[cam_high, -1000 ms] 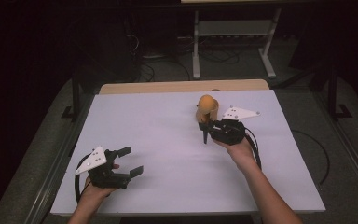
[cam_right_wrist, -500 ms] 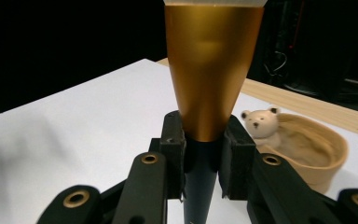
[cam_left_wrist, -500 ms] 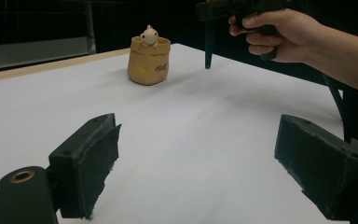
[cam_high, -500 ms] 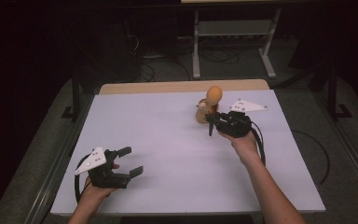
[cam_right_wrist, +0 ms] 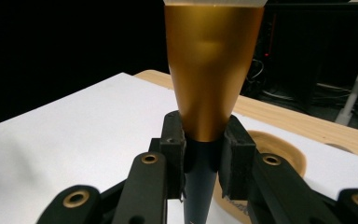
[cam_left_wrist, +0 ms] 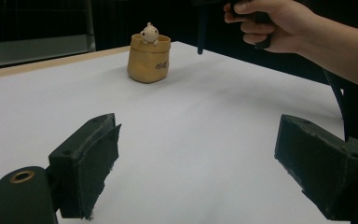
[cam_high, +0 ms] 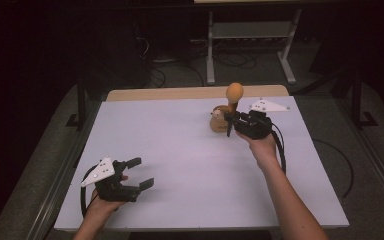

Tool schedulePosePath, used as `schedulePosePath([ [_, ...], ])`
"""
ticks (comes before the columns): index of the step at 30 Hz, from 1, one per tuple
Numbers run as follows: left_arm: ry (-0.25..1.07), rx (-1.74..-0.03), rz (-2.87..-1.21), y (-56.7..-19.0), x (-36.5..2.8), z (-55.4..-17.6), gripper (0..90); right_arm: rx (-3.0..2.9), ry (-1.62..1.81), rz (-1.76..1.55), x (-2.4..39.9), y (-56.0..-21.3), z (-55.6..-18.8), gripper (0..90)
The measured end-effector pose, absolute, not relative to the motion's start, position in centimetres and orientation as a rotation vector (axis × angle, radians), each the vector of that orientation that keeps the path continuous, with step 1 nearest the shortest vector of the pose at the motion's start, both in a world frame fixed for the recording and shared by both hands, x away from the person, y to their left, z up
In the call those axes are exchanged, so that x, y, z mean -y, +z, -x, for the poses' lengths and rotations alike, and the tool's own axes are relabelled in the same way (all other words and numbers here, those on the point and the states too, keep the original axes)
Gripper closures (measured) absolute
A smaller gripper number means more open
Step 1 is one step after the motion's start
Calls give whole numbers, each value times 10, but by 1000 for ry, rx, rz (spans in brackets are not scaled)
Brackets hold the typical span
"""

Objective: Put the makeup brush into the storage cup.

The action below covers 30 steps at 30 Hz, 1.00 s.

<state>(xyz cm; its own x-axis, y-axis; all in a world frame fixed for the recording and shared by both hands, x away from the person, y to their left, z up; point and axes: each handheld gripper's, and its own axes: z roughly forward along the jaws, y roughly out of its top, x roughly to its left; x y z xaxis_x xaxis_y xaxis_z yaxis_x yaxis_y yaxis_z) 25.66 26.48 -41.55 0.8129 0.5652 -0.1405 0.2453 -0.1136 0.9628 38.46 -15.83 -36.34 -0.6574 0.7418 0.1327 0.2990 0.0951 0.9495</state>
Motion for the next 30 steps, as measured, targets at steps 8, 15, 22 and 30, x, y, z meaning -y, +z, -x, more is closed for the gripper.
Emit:
schedulePosePath([
  [8, 318, -636, -1710, -415, -265, -257, 130, -1966, 1577, -1040, 160, -359, -393, 733],
  [15, 317, -637, -1717, -416, -265, -256, 131, -1930, 1576, -1055, 163, -352, -403, 732],
  [22, 313, -630, -1720, -417, -265, -257, 131, -1915, 1559, -1067, 163, -349, -413, 732],
  [30, 306, -634, -1718, -417, -264, -257, 132, -1876, 1553, -1093, 163, -346, -427, 732],
])
